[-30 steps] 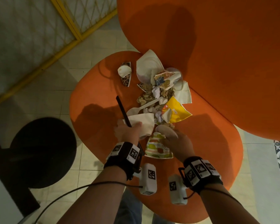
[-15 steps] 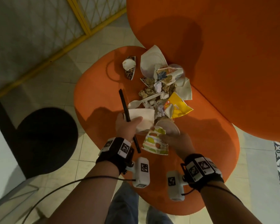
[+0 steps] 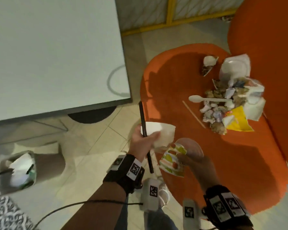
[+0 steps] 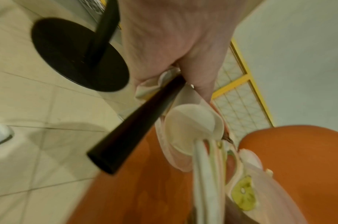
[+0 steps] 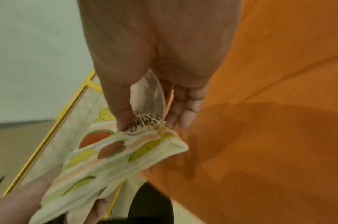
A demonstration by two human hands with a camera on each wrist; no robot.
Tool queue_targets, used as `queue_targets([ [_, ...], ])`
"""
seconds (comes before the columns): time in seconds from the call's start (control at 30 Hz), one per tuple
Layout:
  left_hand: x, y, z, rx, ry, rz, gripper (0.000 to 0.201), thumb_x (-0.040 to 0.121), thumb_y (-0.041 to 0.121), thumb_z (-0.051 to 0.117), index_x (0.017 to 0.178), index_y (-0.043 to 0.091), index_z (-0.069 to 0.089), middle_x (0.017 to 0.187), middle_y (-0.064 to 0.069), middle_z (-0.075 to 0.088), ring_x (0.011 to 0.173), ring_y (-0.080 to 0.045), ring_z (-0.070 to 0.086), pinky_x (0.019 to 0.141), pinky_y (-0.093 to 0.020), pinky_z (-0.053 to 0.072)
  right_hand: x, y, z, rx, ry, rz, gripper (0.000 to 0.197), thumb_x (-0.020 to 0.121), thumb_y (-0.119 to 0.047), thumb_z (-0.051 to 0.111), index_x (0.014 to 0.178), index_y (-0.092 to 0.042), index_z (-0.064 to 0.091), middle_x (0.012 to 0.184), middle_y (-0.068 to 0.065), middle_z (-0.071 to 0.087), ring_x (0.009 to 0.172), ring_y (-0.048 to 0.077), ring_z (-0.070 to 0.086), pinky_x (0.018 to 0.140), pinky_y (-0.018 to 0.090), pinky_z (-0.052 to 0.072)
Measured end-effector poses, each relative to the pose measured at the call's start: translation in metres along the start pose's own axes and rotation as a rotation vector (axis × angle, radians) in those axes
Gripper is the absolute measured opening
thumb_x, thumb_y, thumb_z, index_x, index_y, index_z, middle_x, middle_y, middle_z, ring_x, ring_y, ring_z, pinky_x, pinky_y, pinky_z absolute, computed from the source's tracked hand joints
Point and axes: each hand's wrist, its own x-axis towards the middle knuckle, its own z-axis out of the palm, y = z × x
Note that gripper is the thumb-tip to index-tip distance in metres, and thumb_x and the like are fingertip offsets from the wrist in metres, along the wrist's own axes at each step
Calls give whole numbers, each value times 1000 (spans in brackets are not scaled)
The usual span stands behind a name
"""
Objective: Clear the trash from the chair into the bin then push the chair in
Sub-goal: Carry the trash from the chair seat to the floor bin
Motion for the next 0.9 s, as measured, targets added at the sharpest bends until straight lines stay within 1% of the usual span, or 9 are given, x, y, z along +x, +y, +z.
queue_targets([
  [0.1,-12,-21,-72,49,96,-13,30,77,8,76,99,11,55,70,-1,58,47,-5,55,42,-15,42,-2,-1,51,-60,-209,107,38,71,-35,78,98,-11,67,99,15,73,91,30,71,86,52,55],
  [0.23,-28,-54,-181,20,321,-109,37,74,15,79,102,13,55,80,-4,56,60,-15,52,42,-17,44,-2,-14,140,-149,-346,-32,20,82,-10,71,100,-2,69,98,18,72,87,21,70,77,30,56],
  [0.3,-37,-68,-238,-30,411,-163,34,75,14,79,101,11,57,78,-6,58,59,-19,55,46,-23,50,-4,-21,197,-261,-340,-78,33,74,-25,80,101,-8,70,96,11,73,89,21,69,79,34,57],
  [0.4,-43,-93,-332,-136,522,-296,35,74,14,79,101,4,59,77,-11,63,69,-28,60,70,-44,57,-9,-20,295,-432,-400,-97,47,63,-37,84,103,-15,71,99,3,73,94,19,68,87,41,55],
  [0.57,-39,-140,-493,-170,632,-490,42,72,22,81,97,-4,59,66,-13,60,50,-26,55,43,-28,43,-18,-2,467,-651,-457,-163,41,69,-29,82,101,-8,68,101,7,70,97,25,65,80,30,50],
  [0.7,-14,-160,-598,-132,582,-630,49,76,24,78,107,-8,58,72,-15,57,50,-26,52,40,-28,41,-22,10,591,-767,-445,-258,31,76,-24,78,99,-7,66,103,11,68,97,27,63,84,35,50],
  [0.77,3,-166,-636,-114,484,-655,48,83,22,71,115,-11,57,91,-19,60,61,-27,56,47,-28,46,-18,15,643,-822,-435,-368,32,79,-25,75,103,-5,67,108,13,66,102,30,62,85,35,48],
  [0.83,17,-170,-659,-97,443,-659,42,90,22,62,122,-4,57,118,-20,61,98,-33,62,74,-25,50,-11,18,686,-884,-430,-436,42,81,-27,73,116,-5,63,120,10,61,112,28,58,90,30,43],
  [0.9,30,-179,-679,-188,457,-666,46,94,26,55,134,4,49,141,-12,49,129,-27,47,101,-25,37,2,21,722,-919,-431,-500,42,82,-27,72,117,-7,64,122,9,61,112,27,58,87,27,42],
])
